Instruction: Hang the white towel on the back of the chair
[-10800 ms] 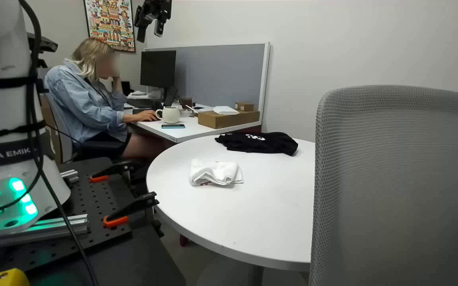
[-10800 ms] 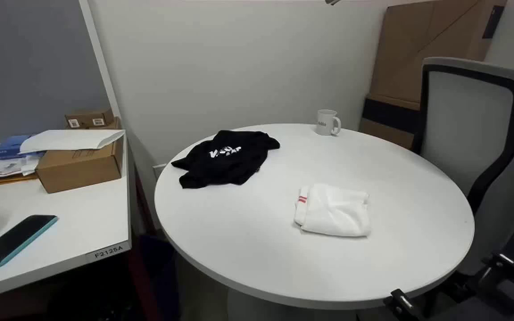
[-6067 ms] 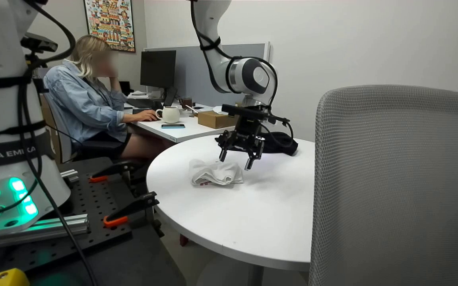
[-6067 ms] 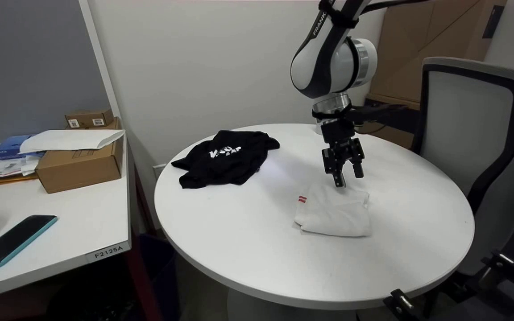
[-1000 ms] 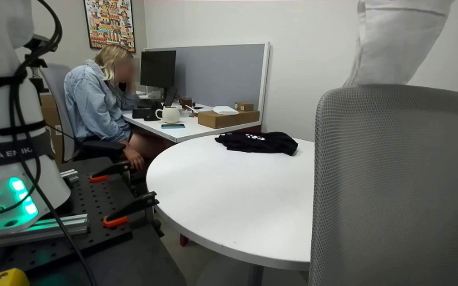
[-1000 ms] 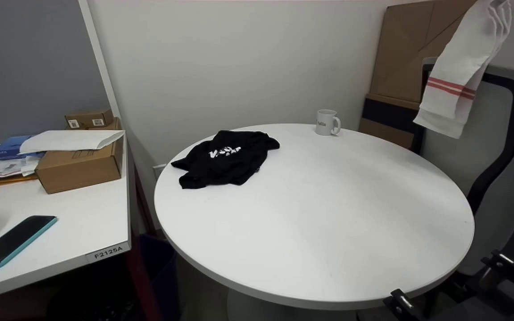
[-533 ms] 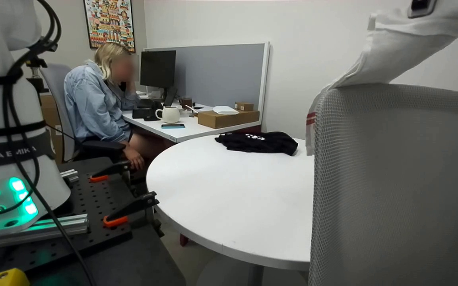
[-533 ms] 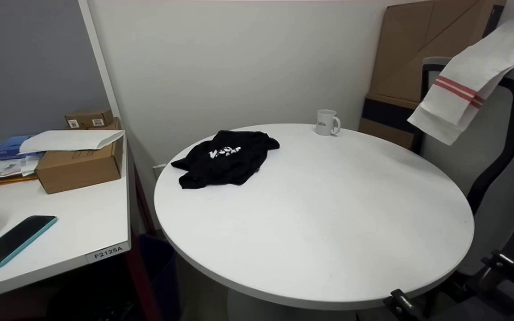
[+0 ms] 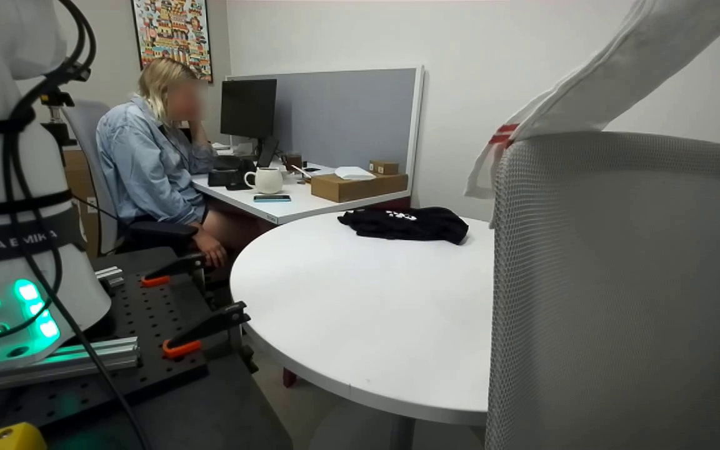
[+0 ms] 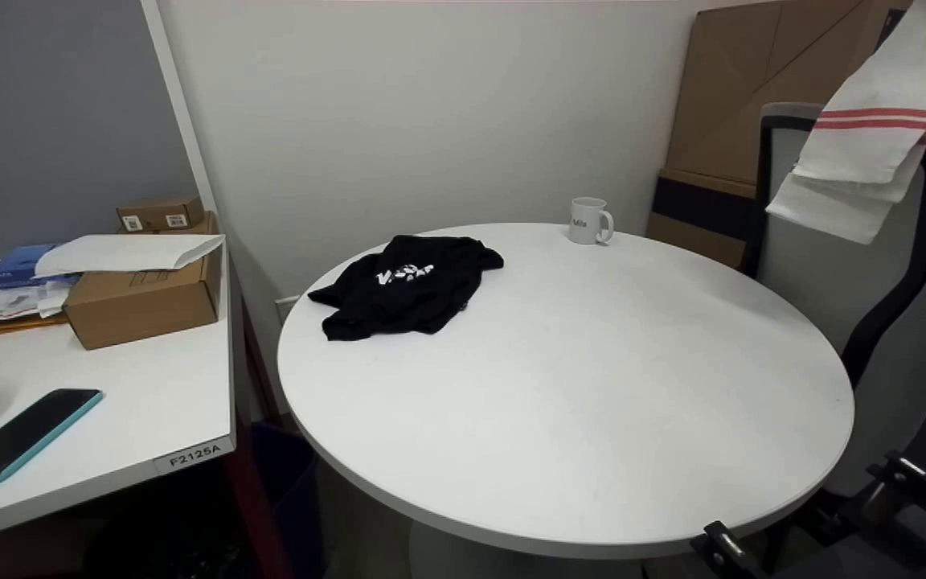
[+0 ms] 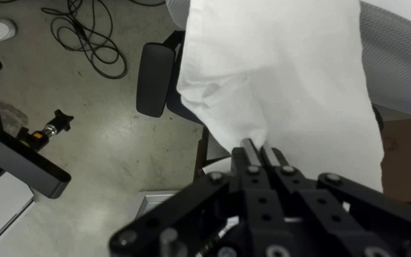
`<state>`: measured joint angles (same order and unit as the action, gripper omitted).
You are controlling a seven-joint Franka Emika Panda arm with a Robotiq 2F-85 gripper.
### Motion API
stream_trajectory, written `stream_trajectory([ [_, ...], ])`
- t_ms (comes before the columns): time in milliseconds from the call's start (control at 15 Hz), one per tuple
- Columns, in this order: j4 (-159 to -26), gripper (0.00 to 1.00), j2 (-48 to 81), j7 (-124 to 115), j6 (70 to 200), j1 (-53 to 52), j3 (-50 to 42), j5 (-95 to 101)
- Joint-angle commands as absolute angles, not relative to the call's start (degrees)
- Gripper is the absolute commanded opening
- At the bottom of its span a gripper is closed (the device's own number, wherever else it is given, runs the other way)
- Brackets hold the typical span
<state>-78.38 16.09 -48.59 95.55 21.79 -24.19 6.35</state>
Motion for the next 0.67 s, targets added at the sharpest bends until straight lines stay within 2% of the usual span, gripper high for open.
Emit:
stream_trajectory([
  [0, -71.0, 0.01, 19.4, -50.0, 94.0, 20.4, -22.8, 8.1],
  [600, -66.6, 0.01, 23.3, -51.0, 94.7, 20.0, -23.2, 8.0],
])
